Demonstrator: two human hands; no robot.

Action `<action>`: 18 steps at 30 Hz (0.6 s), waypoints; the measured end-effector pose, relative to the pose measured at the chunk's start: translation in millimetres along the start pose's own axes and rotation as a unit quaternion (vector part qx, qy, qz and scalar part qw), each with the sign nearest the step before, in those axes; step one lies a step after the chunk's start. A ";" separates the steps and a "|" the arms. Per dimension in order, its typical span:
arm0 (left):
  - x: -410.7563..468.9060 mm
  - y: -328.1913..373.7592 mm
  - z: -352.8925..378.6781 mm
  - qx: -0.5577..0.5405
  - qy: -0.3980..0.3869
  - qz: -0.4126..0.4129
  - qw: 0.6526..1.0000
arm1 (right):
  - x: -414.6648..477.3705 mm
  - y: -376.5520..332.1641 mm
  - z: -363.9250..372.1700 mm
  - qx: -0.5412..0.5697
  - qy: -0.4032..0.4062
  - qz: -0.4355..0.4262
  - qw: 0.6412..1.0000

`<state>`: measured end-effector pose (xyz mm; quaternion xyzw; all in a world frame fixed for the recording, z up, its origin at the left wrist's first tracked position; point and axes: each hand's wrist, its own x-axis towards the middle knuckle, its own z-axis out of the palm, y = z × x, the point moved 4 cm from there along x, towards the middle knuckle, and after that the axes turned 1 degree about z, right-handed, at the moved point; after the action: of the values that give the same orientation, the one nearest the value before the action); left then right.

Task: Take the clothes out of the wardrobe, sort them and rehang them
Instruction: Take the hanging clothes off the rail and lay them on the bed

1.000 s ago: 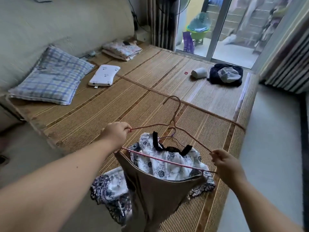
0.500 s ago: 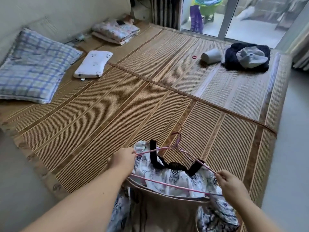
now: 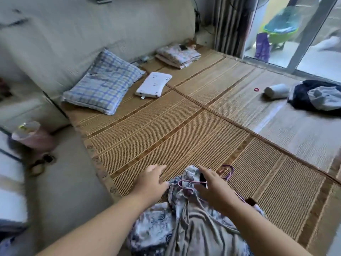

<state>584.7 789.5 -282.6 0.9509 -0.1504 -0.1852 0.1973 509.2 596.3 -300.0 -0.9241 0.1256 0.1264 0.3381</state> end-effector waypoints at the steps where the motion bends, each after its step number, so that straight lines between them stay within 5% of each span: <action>1: -14.2 -9.0 -22.8 0.005 0.016 -0.004 1.000 | -0.7 -40.6 -1.2 -0.017 -0.013 -0.048 0.999; 8: -152.8 -89.5 -198.8 0.007 0.188 -0.036 0.982 | -53.6 -317.4 12.4 -0.131 0.003 -0.368 0.920; 18: -418.4 -206.4 -380.7 0.155 0.434 -0.167 0.872 | -193.0 -596.2 85.4 -0.115 0.015 -0.590 0.799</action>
<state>414.6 1242.4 75.9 0.9649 0.0850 0.2415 0.0589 505.1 1121.8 51.9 -0.8533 -0.4543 -0.0982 0.2362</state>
